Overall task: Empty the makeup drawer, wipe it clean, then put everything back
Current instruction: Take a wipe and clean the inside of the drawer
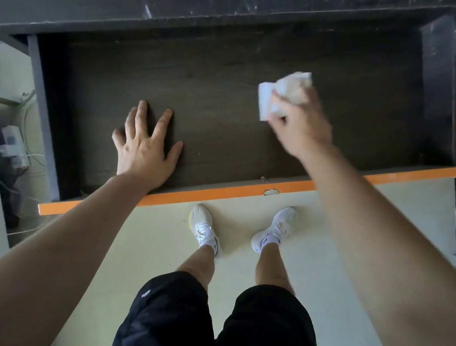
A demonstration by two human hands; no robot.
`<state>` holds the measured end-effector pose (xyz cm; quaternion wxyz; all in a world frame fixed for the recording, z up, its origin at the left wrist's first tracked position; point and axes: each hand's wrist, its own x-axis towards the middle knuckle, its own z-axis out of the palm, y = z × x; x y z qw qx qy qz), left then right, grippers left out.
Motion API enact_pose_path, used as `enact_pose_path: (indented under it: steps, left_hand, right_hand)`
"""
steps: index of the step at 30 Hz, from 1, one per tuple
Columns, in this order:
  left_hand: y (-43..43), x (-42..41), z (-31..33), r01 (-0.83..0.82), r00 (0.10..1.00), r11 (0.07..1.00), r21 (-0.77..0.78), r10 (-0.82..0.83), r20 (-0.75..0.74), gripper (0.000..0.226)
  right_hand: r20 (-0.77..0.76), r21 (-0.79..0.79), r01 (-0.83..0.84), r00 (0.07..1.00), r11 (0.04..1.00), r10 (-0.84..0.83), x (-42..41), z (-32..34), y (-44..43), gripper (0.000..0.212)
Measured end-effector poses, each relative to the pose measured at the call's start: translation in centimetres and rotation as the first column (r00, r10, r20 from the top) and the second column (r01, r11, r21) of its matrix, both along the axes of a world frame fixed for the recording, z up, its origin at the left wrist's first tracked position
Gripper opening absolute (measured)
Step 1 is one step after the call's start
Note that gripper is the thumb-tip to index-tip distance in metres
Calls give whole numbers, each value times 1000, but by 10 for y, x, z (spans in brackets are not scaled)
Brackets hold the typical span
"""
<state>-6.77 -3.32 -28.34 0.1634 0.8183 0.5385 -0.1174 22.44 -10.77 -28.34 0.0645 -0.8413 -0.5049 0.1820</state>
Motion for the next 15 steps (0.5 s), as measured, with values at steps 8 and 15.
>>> enact_pose_path:
  steps: [8, 15]
  left_hand:
    - [3, -12, 3, -97, 988, 995, 8, 95, 120, 54]
    - [8, -23, -2, -442, 892, 895, 51, 434, 124, 42]
  right_hand:
    - [115, -172, 273, 960, 946, -256, 19, -2, 72, 50]
    - [-158, 80, -408, 896, 910, 416, -157, -17, 66, 42]
